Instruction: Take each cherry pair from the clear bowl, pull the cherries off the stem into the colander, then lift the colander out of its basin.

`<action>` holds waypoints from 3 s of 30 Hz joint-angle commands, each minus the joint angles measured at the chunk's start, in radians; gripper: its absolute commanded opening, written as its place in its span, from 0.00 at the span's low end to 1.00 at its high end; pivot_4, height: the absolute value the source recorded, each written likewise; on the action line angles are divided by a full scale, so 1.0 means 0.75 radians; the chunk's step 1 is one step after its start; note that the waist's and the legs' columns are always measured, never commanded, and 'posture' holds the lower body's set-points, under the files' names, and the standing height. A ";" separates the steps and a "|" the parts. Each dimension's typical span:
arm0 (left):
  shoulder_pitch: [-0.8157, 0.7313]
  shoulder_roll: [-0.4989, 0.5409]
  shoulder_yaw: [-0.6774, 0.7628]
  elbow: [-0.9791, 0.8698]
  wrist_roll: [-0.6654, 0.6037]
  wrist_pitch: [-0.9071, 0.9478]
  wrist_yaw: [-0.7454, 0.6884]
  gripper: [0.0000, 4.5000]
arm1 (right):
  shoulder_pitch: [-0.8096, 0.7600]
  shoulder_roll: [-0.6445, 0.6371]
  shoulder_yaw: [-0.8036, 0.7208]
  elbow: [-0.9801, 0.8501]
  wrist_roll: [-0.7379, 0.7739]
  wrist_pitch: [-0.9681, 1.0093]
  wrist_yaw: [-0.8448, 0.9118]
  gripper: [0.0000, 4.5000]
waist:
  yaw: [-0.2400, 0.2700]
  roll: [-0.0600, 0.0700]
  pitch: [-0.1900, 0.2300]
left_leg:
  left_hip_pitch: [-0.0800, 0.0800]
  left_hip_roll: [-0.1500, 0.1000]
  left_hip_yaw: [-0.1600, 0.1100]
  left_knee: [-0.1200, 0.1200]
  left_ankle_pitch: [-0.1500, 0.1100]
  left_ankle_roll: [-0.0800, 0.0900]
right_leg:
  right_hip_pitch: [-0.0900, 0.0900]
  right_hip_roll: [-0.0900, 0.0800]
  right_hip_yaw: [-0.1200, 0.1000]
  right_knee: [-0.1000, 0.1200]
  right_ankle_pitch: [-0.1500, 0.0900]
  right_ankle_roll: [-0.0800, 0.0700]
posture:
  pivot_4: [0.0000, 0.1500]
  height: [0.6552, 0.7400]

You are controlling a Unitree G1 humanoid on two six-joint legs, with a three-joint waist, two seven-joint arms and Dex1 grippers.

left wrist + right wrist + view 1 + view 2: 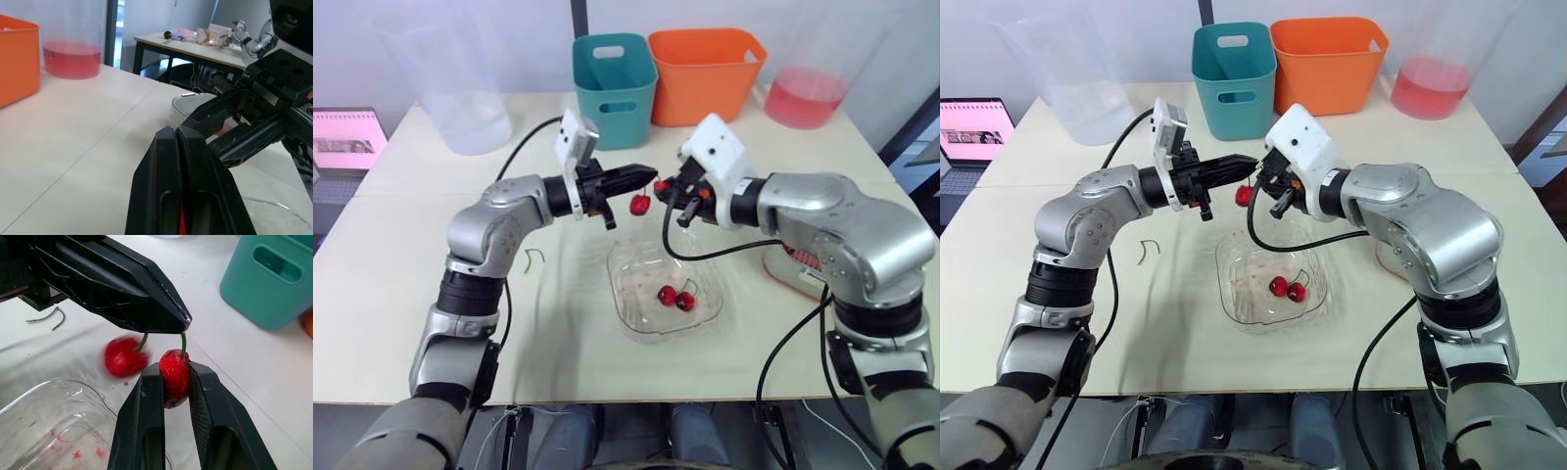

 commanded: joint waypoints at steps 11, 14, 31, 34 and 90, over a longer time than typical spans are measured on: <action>-0.191 0.221 0.036 -0.015 -0.136 0.074 -0.427 0.00 | 0.020 -0.040 -0.522 0.067 0.492 0.156 0.305 0.99 | 0.000 0.000 0.000 | 0.000 0.000 0.000 0.000 -0.003 0.005 | 0.002 0.000 -0.001 -0.001 0.000 0.000 | 1.00 1.00; -0.232 0.239 0.024 -0.004 -0.121 0.068 -0.475 0.00 | -0.030 0.009 -0.600 0.133 0.595 0.231 0.288 0.99 | -0.001 0.000 0.000 | 0.000 0.000 0.000 0.000 -0.003 0.005 | 0.002 0.000 -0.001 -0.001 0.000 0.000 | 1.00 1.00; -0.226 0.189 0.034 -0.041 -0.116 0.075 -0.440 0.00 | -0.062 0.169 -0.625 0.193 0.735 0.290 0.058 0.82 | -0.004 0.000 0.000 | 0.000 0.000 0.000 0.000 -0.002 0.003 | 0.000 0.000 0.000 0.001 0.000 0.000 | 1.00 1.00; -0.227 0.183 0.040 -0.039 -0.117 0.072 -0.426 0.00 | -0.056 0.167 -0.623 0.195 0.745 0.290 0.039 0.49 | -0.003 0.000 0.000 | 0.000 0.000 0.000 0.000 -0.002 0.003 | 0.000 0.000 0.000 0.001 0.000 0.000 | 1.00 1.00; -0.176 0.142 -0.003 0.007 -0.040 -0.033 -0.436 0.00 | 0.831 -0.673 -0.659 0.580 0.062 -0.643 0.369 0.57 | 0.003 0.000 0.000 | 0.002 0.001 0.004 0.002 -0.002 0.004 | 0.005 0.001 0.000 -0.001 0.000 0.000 | 1.00 1.00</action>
